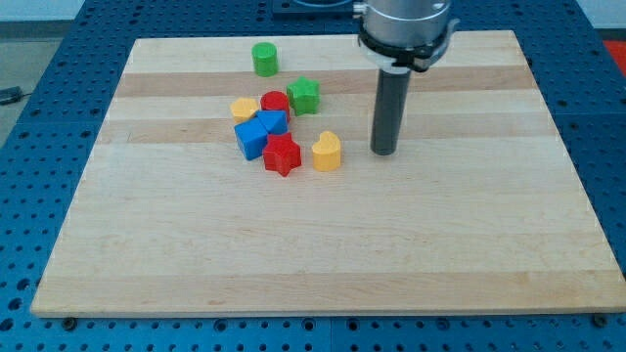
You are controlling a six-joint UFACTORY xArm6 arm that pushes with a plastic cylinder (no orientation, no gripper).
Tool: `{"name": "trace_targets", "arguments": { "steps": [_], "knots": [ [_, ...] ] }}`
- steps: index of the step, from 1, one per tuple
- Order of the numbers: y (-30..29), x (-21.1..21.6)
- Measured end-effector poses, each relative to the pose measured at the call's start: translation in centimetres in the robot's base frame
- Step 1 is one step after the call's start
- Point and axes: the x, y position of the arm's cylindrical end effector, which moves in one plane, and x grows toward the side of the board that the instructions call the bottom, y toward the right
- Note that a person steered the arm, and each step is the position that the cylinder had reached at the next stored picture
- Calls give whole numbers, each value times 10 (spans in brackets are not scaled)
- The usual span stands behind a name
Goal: Push the yellow heart to the bottom left of the blue cube
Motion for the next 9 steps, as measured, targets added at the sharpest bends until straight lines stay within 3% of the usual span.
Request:
{"name": "trace_targets", "arguments": {
  "steps": [3, 7, 9],
  "knots": [
    [-92, 7],
    [-153, 16],
    [-130, 16]
  ]
}}
